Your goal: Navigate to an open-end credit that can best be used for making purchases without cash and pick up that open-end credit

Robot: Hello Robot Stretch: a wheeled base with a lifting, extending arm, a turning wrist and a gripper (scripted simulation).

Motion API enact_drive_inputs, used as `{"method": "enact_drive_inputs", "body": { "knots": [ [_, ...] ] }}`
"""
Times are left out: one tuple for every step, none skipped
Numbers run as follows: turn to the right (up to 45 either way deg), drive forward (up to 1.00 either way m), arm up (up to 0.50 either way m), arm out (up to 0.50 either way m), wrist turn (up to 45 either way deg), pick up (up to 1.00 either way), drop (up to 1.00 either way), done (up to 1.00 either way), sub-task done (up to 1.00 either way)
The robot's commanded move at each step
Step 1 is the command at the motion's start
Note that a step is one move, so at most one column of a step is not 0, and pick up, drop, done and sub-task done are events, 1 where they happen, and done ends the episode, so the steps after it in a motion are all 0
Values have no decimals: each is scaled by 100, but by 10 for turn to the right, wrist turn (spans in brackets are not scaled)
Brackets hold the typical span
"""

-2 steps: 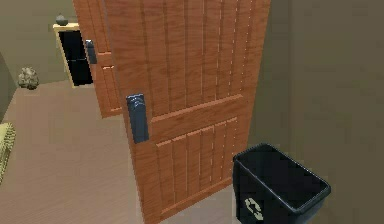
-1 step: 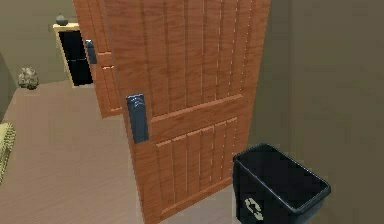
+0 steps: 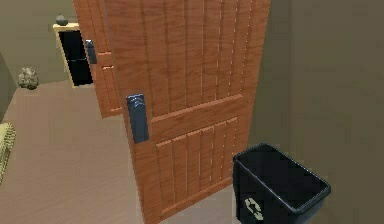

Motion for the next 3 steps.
{"method": "enact_drive_inputs", "body": {
  "knots": [
    [0, 0, 0, 22, 0, 0, 0, 0, 0],
    [0, 0, 0, 0, 450, 0, 0, 0, 0],
    [0, 0, 0, 0, 450, 0, 0, 0, 0]
  ]
}}
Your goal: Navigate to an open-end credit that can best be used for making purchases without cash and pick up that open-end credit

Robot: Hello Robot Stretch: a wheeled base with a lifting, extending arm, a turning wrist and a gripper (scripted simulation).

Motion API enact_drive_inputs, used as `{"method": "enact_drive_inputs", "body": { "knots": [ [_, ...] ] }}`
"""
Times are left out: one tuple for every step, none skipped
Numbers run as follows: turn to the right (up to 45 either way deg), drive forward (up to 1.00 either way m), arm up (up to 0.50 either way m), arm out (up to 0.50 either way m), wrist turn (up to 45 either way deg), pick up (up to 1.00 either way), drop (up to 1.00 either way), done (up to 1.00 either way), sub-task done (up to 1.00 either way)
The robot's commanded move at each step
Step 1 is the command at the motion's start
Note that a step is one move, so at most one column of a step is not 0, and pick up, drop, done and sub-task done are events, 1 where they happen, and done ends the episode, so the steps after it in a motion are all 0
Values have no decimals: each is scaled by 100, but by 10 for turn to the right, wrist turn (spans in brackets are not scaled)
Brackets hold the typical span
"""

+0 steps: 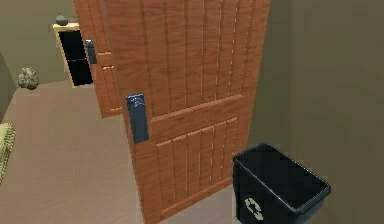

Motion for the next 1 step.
{"method": "enact_drive_inputs", "body": {
  "knots": [
    [0, 0, 0, 0, 450, 0, 0, 0, 0]
  ]
}}
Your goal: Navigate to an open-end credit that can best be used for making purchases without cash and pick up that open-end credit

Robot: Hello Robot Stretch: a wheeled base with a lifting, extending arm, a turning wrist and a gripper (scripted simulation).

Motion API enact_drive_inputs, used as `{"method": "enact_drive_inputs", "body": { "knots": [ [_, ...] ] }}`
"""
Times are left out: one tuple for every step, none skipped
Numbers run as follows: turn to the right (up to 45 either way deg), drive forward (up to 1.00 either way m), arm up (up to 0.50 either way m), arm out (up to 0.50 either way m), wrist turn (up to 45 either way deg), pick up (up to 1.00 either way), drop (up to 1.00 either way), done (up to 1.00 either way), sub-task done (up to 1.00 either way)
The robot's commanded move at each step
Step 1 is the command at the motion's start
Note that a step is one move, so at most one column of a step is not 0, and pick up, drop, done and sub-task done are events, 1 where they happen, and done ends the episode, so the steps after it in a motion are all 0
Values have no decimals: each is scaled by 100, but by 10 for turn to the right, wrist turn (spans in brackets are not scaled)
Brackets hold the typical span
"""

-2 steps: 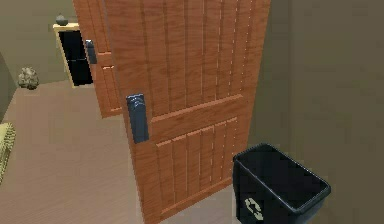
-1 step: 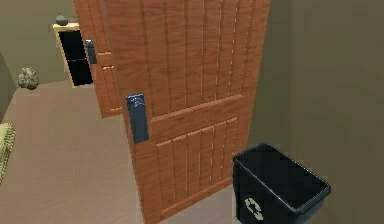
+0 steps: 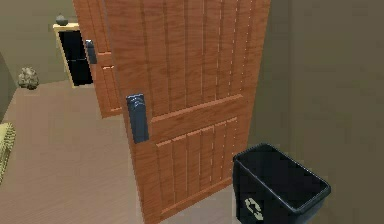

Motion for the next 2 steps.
{"method": "enact_drive_inputs", "body": {
  "knots": [
    [0, 0, 0, 0, 150, 0, 0, 0, 0],
    [0, 0, -30, 0, 0, 0, 0, 0, 0]
  ]
}}
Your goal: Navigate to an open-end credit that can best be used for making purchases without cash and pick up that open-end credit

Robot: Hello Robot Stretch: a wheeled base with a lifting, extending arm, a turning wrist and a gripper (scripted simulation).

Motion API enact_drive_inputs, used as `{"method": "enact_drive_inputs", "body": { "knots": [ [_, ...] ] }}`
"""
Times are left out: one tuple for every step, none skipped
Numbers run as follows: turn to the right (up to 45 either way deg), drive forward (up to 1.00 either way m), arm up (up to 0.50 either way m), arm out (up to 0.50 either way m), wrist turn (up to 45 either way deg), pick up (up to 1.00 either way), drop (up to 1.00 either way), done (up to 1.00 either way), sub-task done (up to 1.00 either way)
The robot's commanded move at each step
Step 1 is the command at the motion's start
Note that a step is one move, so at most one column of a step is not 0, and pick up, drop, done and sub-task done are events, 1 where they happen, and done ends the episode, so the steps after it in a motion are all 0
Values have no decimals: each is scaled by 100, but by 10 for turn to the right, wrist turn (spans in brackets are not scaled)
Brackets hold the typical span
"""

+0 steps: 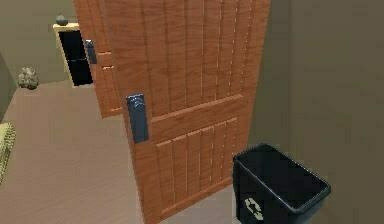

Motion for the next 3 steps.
{"method": "enact_drive_inputs", "body": {
  "knots": [
    [0, 0, 0, 0, 0, 100, 0, 0, 0],
    [0, 0, 10, 0, 0, 0, 0, 0, 0],
    [0, 0, 0, 0, 0, 0, 0, 100, 0]
  ]
}}
